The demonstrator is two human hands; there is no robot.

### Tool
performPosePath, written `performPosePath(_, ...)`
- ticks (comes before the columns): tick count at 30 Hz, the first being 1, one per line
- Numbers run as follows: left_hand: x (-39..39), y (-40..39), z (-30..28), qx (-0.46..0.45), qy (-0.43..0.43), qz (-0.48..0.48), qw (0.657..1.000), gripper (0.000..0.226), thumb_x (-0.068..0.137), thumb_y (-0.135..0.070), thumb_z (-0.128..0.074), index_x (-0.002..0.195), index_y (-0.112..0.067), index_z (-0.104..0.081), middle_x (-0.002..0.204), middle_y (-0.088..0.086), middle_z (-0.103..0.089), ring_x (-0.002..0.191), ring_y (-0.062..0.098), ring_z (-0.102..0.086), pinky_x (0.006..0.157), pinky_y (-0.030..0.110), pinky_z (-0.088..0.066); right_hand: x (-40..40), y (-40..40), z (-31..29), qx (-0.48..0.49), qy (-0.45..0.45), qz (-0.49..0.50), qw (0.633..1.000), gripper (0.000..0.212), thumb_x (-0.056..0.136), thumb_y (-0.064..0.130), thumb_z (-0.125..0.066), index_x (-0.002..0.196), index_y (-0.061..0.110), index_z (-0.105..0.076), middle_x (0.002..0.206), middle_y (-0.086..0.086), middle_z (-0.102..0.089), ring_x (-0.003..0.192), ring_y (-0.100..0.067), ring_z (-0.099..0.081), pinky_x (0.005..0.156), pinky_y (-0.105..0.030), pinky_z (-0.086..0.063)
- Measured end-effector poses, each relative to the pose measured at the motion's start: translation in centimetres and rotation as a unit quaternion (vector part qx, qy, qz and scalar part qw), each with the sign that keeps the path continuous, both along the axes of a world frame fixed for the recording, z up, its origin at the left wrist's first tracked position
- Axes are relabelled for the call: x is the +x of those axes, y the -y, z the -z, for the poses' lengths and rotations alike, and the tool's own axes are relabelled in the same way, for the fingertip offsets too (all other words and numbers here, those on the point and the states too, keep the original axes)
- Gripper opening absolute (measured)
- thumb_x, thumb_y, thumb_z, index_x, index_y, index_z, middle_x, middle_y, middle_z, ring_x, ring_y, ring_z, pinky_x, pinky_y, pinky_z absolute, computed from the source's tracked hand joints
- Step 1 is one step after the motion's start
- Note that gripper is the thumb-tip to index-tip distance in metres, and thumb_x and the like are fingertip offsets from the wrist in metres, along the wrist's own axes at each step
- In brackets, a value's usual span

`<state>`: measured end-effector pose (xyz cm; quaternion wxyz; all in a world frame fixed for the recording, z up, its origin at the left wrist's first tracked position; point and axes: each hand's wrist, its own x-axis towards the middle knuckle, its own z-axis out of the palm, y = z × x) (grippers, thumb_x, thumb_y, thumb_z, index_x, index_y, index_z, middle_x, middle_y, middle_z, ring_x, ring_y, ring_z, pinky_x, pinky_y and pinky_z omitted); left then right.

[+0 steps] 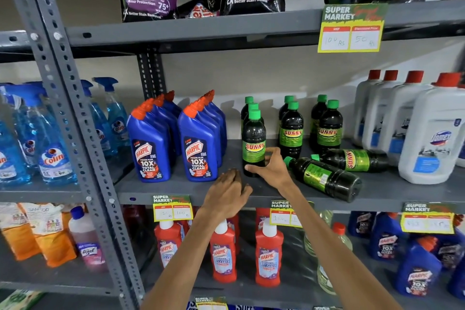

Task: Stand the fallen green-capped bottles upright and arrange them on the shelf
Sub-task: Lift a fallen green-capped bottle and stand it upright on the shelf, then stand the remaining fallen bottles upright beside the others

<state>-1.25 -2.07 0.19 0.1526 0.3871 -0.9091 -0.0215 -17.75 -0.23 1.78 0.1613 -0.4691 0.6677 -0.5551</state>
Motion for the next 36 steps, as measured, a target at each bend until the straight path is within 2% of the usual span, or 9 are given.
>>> performPosePath(3, 0.0, 0.2, 0.2, -0.001, -0.002, -0.002, 1.0, 0.063, 0.1, -0.04, -0.03, 0.146, 0.002, -0.03, 0.154, 0.022, -0.031, 0.142, 0.03, -0.032, 0.119, 0.039, -0.025, 0.1, -0.2, 0.0, 0.003, 0.003, -0.022, 1.0, 0.082, 0.064, 0.018, -0.088, 0.129, 0.006, -0.04, 0.121, -0.007, -0.061, 0.109, -0.016, -0.058, 0.093, -0.026, -0.045)
performPosePath(9, 0.1, -0.1, -0.1, 0.013, -0.007, -0.003, 1.0, 0.062, 0.1, -0.04, -0.03, 0.147, 0.001, -0.028, 0.156, 0.021, -0.03, 0.144, 0.029, -0.029, 0.118, 0.04, -0.024, 0.3, -0.9, -0.3, -0.004, 0.001, 0.009, 1.0, 0.077, 0.064, 0.02, -0.089, 0.123, 0.008, -0.042, 0.106, 0.003, -0.058, 0.099, -0.012, -0.057, 0.086, -0.023, -0.045)
performPosePath(22, -0.1, -0.2, -0.1, 0.018, -0.004, -0.011, 1.0, 0.063, 0.101, -0.042, -0.03, 0.149, -0.001, -0.027, 0.157, 0.018, -0.028, 0.144, 0.028, -0.028, 0.118, 0.039, -0.024, 0.2, -1.4, -0.4, 0.012, -0.007, 0.009, 1.0, 0.081, 0.061, 0.03, -0.09, 0.124, 0.01, -0.043, 0.115, -0.002, -0.062, 0.106, -0.016, -0.06, 0.091, -0.027, -0.048)
performPosePath(27, -0.1, -0.2, 0.0, 0.022, -0.008, -0.018, 1.0, 0.063, 0.1, -0.043, -0.03, 0.149, -0.003, -0.028, 0.158, 0.017, -0.028, 0.144, 0.027, -0.029, 0.117, 0.039, -0.026, 0.7, -2.0, -1.0, 0.019, -0.01, 0.016, 1.0, 0.081, 0.061, 0.032, -0.09, 0.123, 0.008, -0.044, 0.113, -0.002, -0.062, 0.109, -0.019, -0.061, 0.085, -0.022, -0.046)
performPosePath(29, -0.1, -0.1, 0.0, 0.025, -0.008, -0.018, 1.0, 0.063, 0.1, -0.043, -0.031, 0.148, -0.003, -0.029, 0.157, 0.017, -0.029, 0.144, 0.028, -0.03, 0.117, 0.04, -0.027, 1.1, -3.0, -1.2, 0.032, -0.021, 0.007, 0.999, 0.088, 0.062, 0.034, -0.09, 0.129, 0.007, -0.041, 0.121, -0.006, -0.061, 0.114, -0.019, -0.059, 0.087, -0.022, -0.044)
performPosePath(32, -0.2, -0.3, 0.0, 0.018, -0.014, -0.018, 1.0, 0.061, 0.1, -0.042, -0.032, 0.147, -0.003, -0.031, 0.155, 0.016, -0.033, 0.14, 0.029, -0.034, 0.113, 0.04, -0.031, 1.0, -5.5, -1.3, 0.038, -0.109, 0.017, 0.993, 0.096, 0.068, 0.034, -0.086, 0.142, 0.008, -0.031, 0.139, -0.01, -0.05, 0.129, -0.023, -0.048, 0.103, -0.03, -0.04)
performPosePath(34, -0.2, -0.4, 0.0, 0.004, -0.01, -0.02, 1.0, 0.06, 0.101, -0.041, -0.032, 0.148, -0.004, -0.031, 0.156, 0.015, -0.033, 0.14, 0.029, -0.034, 0.112, 0.039, -0.03, 0.2, -7.9, -2.0, 0.034, -0.22, 0.055, 0.973, 0.077, 0.077, 0.029, -0.079, 0.141, 0.014, -0.039, 0.141, -0.008, -0.045, 0.131, -0.024, -0.044, 0.108, -0.033, -0.035)
performPosePath(36, -0.2, -0.5, -0.2, 0.015, -0.007, -0.02, 1.0, 0.061, 0.101, -0.041, -0.031, 0.15, -0.006, -0.027, 0.158, 0.013, -0.028, 0.144, 0.027, -0.029, 0.114, 0.038, -0.027, -1.2, -10.4, -3.5, 0.042, -0.335, 0.106, 0.935, 0.055, 0.082, 0.031, -0.073, 0.132, 0.019, -0.052, 0.134, -0.006, -0.049, 0.126, -0.026, -0.045, 0.108, -0.039, -0.037)
